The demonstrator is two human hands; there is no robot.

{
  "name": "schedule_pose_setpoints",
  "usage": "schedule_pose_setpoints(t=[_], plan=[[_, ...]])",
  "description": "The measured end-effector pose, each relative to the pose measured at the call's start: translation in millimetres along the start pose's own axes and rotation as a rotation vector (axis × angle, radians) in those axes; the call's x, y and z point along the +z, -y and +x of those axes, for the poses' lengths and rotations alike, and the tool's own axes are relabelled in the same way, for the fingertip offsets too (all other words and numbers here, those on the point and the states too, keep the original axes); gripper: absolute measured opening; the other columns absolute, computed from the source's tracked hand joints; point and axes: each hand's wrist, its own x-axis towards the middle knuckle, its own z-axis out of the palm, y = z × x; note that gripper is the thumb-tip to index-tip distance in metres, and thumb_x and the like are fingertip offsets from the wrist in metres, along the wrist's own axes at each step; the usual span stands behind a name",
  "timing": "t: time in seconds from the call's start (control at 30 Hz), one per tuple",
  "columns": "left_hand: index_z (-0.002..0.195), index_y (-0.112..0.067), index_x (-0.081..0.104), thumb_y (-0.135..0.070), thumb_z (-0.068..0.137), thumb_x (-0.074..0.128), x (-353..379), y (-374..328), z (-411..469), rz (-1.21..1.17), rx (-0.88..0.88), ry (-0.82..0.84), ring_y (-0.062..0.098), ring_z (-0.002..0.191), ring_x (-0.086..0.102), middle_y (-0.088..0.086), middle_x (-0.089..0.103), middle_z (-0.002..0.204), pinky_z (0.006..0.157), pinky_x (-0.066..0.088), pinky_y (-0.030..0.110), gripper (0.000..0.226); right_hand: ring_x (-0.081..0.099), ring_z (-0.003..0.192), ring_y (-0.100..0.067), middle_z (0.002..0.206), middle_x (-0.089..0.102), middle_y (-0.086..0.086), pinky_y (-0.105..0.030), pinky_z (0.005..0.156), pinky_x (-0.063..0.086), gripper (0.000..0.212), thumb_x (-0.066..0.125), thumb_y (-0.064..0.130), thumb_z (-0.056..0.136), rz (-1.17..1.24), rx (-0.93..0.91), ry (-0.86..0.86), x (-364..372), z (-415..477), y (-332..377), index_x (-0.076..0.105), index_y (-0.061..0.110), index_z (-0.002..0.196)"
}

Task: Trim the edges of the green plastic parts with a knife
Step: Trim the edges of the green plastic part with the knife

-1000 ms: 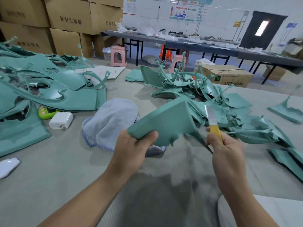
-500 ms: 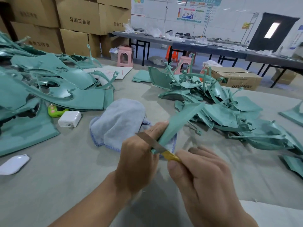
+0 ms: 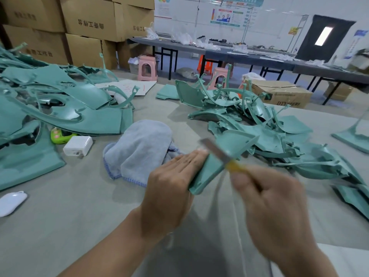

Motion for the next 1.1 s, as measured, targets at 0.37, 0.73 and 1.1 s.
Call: schedule_pose_setpoints(t=[0.37, 0.73, 1.1], plan=[[0.125, -0.001, 0.068, -0.009, 0.092, 0.056, 3.5, 4.4, -2.4, -0.054, 0.008, -0.023, 0.021, 0.119, 0.066, 0.01, 0.069, 0.127, 0.096, 0.057, 0.041, 0.036, 0.038, 0.051, -0.014, 0.051, 0.037, 0.001, -0.025, 0.047, 0.024, 0.042, 0.051, 0.038, 0.091, 0.002, 0.138, -0.089, -16.0, 5.9, -26.7, 0.039, 0.008, 0.064], [0.125, -0.002, 0.069, -0.008, 0.094, 0.066, -1.4, 13.7, -2.4, 0.001, -0.088, -0.009, 0.018, 0.099, 0.07, 0.008, 0.075, 0.113, 0.097, 0.035, 0.002, 0.031, 0.032, 0.048, -0.014, 0.053, 0.033, 0.003, -0.027, 0.047, 0.021, 0.044, 0.052, 0.031, 0.09, 0.053, 0.263, -0.216, -13.0, 10.3, -42.7, 0.032, 0.005, 0.061], [0.114, -0.054, 0.07, -0.028, 0.096, 0.063, 3.1, 36.0, -15.4, -0.497, -0.516, -0.068, -0.011, 0.086, 0.065, -0.026, 0.074, 0.096, 0.075, 0.047, 0.006, 0.032, 0.025, 0.046, -0.016, 0.049, 0.031, -0.003, -0.039, 0.058, 0.015, 0.041, 0.057, 0.013, 0.09, 0.897, 0.694, 0.01, 14.5, 6.3, -66.6, 0.043, 0.011, 0.052]])
